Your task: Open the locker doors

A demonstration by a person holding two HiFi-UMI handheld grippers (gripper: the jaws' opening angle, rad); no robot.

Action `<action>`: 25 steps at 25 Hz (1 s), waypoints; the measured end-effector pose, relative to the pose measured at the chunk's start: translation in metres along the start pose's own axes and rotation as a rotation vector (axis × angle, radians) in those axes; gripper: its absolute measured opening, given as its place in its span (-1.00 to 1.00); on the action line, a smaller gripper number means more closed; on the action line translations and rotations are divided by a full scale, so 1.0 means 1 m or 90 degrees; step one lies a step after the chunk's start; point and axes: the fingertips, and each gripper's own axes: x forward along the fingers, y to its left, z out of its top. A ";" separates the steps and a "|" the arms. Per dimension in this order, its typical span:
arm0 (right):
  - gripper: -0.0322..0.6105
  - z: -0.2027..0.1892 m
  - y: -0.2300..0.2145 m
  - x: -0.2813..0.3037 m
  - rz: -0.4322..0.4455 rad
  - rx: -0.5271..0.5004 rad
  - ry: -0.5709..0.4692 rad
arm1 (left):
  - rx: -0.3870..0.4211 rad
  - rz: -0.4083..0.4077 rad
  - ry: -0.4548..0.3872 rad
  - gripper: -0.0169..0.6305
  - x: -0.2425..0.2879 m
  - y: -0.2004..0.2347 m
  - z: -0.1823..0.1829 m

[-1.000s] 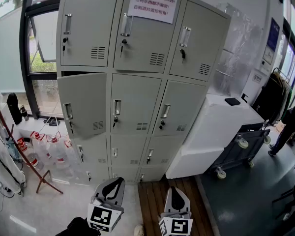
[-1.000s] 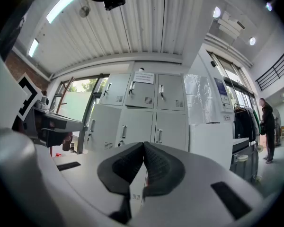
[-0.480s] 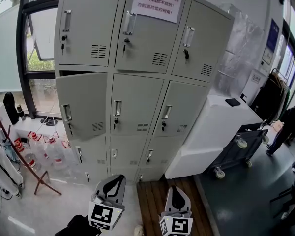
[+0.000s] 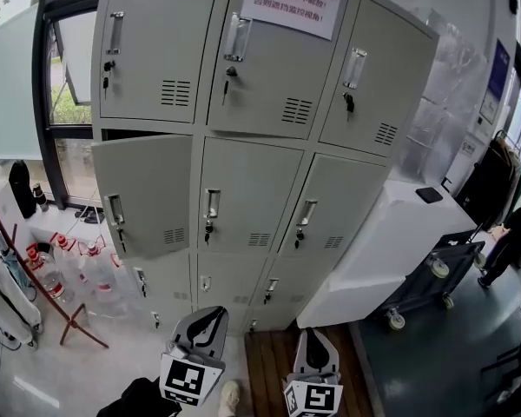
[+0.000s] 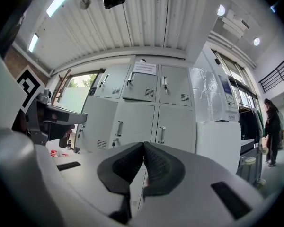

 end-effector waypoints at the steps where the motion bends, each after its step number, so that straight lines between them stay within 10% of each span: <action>1: -0.85 -0.001 -0.004 0.011 0.003 0.001 0.000 | 0.000 0.004 -0.006 -0.87 0.010 0.004 0.001; 22: -0.84 -0.023 -0.090 0.244 0.066 0.046 -0.003 | 0.017 0.069 0.024 -0.87 0.214 0.063 -0.014; 25: -0.58 -0.022 -0.091 0.271 0.087 0.046 -0.002 | 0.016 0.075 0.029 -0.87 0.228 0.068 -0.017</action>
